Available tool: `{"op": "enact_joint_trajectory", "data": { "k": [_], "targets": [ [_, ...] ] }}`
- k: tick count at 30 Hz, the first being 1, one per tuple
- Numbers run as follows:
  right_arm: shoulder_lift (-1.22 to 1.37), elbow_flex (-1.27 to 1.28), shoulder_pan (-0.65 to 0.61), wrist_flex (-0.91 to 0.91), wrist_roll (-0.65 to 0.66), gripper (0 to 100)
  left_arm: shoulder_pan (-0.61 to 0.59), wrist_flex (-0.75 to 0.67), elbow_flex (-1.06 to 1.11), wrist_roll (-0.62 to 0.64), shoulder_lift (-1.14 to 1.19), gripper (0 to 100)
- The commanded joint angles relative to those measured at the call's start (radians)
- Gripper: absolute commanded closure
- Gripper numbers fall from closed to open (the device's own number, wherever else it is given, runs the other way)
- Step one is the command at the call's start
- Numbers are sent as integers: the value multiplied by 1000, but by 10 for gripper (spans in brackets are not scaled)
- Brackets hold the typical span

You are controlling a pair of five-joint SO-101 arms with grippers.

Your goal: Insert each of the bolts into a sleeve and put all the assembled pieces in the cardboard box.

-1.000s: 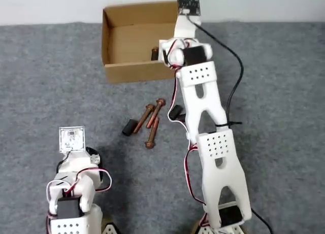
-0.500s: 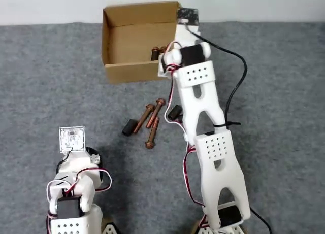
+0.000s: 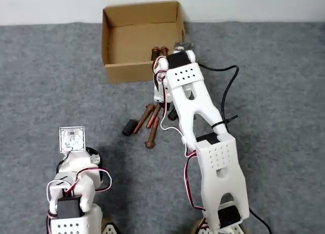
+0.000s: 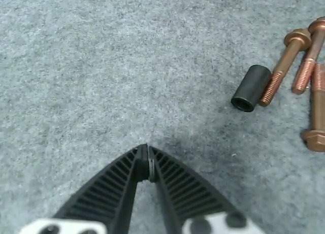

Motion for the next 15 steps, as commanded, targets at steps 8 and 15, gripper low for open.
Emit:
{"op": "enact_joint_trajectory", "data": {
  "k": [8,15],
  "targets": [
    [30,-6,-15,-53,-12,861,2,-29,-5,2,-3,994],
    [38,-3,-15,-77,-8,792,2,-29,-5,2,-3,994]
  ]
}}
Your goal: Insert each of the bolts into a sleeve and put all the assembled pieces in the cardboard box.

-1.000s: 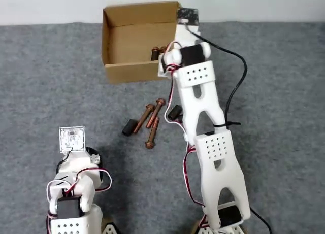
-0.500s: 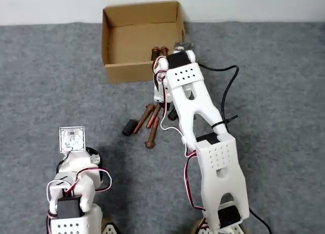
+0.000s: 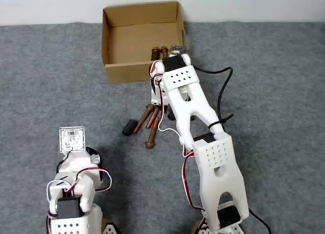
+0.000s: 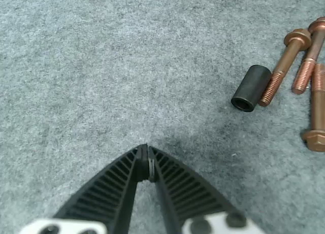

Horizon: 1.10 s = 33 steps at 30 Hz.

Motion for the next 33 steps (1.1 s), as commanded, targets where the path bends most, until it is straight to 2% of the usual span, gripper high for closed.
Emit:
{"op": "enact_joint_trajectory", "data": {
  "k": [1,7,20,22,24,30,33],
  "targets": [
    [-15,-3,-2,-41,-6,798,2,-29,-5,2,-3,994],
    [2,0,2,-125,-3,833,2,-29,-5,2,-3,994],
    [137,-5,50,-137,-5,838,2,-29,-5,2,-3,994],
    [137,-5,53,-136,-5,890,2,-29,-5,2,-3,994],
    [131,-6,51,-139,-5,983,2,-29,-5,2,-3,994],
    [76,-68,47,-81,-5,991,2,-29,-5,2,-3,994],
    [21,-137,27,15,-3,991,2,-29,-5,2,-3,994]
  ]
}}
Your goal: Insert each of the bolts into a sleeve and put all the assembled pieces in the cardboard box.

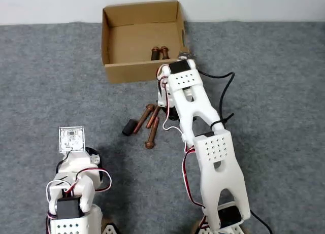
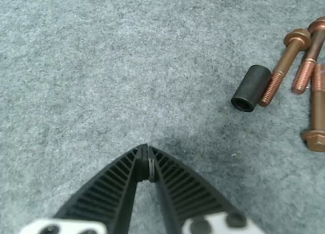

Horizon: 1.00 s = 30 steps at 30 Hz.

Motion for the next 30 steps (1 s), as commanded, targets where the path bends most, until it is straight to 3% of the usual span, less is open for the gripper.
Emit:
{"op": "enact_joint_trajectory", "data": {
  "k": [1,12,17,23,30],
  "targets": [
    [-124,-123,-25,117,-3,991,2,-29,-5,2,-3,994],
    [-452,-68,-42,153,54,991,3,-29,-5,2,-3,994],
    [-657,178,-38,153,49,991,3,-31,-5,5,-3,994],
    [-923,489,-18,137,35,991,3,-31,-5,121,-5,994],
    [-1211,838,39,-4,25,991,2,-31,-5,132,-5,994]
  ]
}}
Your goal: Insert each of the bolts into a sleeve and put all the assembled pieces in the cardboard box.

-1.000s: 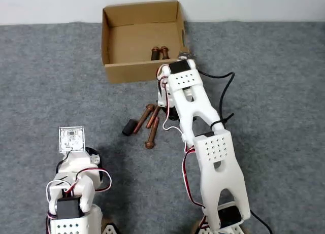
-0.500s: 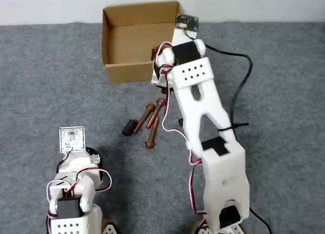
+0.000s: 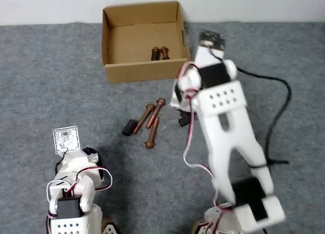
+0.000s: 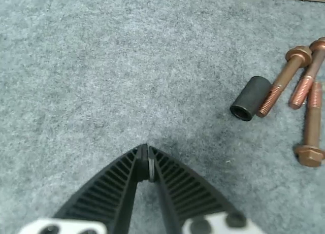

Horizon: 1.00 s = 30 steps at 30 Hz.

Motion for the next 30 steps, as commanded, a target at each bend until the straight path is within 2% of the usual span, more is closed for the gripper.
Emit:
{"op": "enact_joint_trajectory", "data": {
  "k": [1,11,16,19,25,30],
  "targets": [
    [-189,161,31,-82,-11,991,2,-31,-5,14,-5,994],
    [-651,720,48,-346,-8,991,3,-23,-5,9,-6,994],
    [-845,919,56,-360,-8,991,-6,-28,-7,2,-8,992],
    [-960,997,91,-366,-8,991,-6,-28,-30,-55,-8,992],
    [-1179,1114,165,-377,-5,991,5,-29,-245,-64,-2,993],
    [-1343,1234,177,-366,-2,991,29,-8,-326,-69,2,994]
  ]
}}
